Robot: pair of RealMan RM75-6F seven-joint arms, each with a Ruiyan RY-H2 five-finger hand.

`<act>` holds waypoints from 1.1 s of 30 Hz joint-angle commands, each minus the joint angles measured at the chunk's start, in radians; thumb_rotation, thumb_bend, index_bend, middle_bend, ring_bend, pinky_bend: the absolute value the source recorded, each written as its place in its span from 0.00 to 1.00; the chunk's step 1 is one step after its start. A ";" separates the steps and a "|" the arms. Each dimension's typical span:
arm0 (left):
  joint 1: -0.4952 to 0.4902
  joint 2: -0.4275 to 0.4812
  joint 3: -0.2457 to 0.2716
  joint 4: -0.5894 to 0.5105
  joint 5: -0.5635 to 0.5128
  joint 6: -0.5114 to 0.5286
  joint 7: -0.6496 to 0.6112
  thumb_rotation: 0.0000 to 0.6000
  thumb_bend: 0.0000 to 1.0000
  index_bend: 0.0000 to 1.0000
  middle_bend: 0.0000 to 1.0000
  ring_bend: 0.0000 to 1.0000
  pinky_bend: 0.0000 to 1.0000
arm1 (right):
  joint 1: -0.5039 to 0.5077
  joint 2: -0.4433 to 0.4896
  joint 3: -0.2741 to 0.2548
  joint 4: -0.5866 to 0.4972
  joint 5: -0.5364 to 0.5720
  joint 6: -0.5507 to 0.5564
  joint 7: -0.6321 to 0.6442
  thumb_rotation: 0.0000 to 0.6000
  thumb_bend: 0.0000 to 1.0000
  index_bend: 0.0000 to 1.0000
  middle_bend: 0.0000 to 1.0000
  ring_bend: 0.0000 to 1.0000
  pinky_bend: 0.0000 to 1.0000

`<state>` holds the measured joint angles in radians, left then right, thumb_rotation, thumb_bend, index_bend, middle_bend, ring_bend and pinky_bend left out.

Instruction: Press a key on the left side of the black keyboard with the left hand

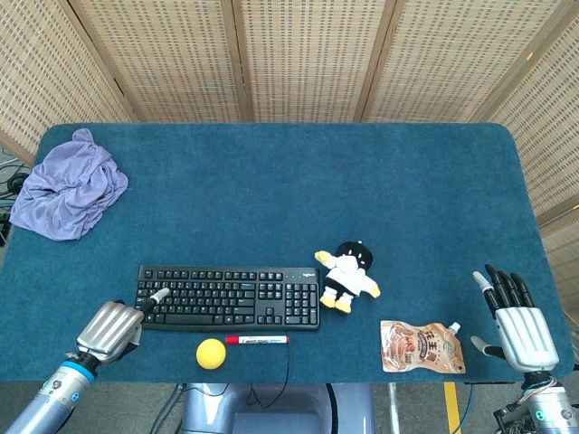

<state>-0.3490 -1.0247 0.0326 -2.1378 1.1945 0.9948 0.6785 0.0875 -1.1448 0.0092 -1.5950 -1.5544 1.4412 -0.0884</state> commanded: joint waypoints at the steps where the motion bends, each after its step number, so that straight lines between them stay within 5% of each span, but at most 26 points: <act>1: -0.081 0.011 0.014 -0.039 -0.162 -0.060 0.099 1.00 1.00 0.00 0.65 0.64 0.45 | 0.000 0.001 0.000 0.001 -0.001 0.000 0.003 1.00 0.00 0.00 0.00 0.00 0.00; 12: -0.217 -0.034 0.054 -0.054 -0.416 -0.030 0.236 1.00 1.00 0.00 0.65 0.64 0.46 | 0.001 0.003 0.002 0.002 0.003 -0.001 0.013 1.00 0.00 0.00 0.00 0.00 0.00; 33: -0.355 -0.117 0.126 -0.024 -0.579 0.010 0.262 1.00 1.00 0.00 0.65 0.64 0.46 | -0.001 0.008 0.006 0.004 0.003 0.006 0.030 1.00 0.00 0.00 0.00 0.00 0.00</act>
<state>-0.7015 -1.1395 0.1565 -2.1629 0.6179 1.0028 0.9421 0.0863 -1.1365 0.0150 -1.5915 -1.5514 1.4471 -0.0579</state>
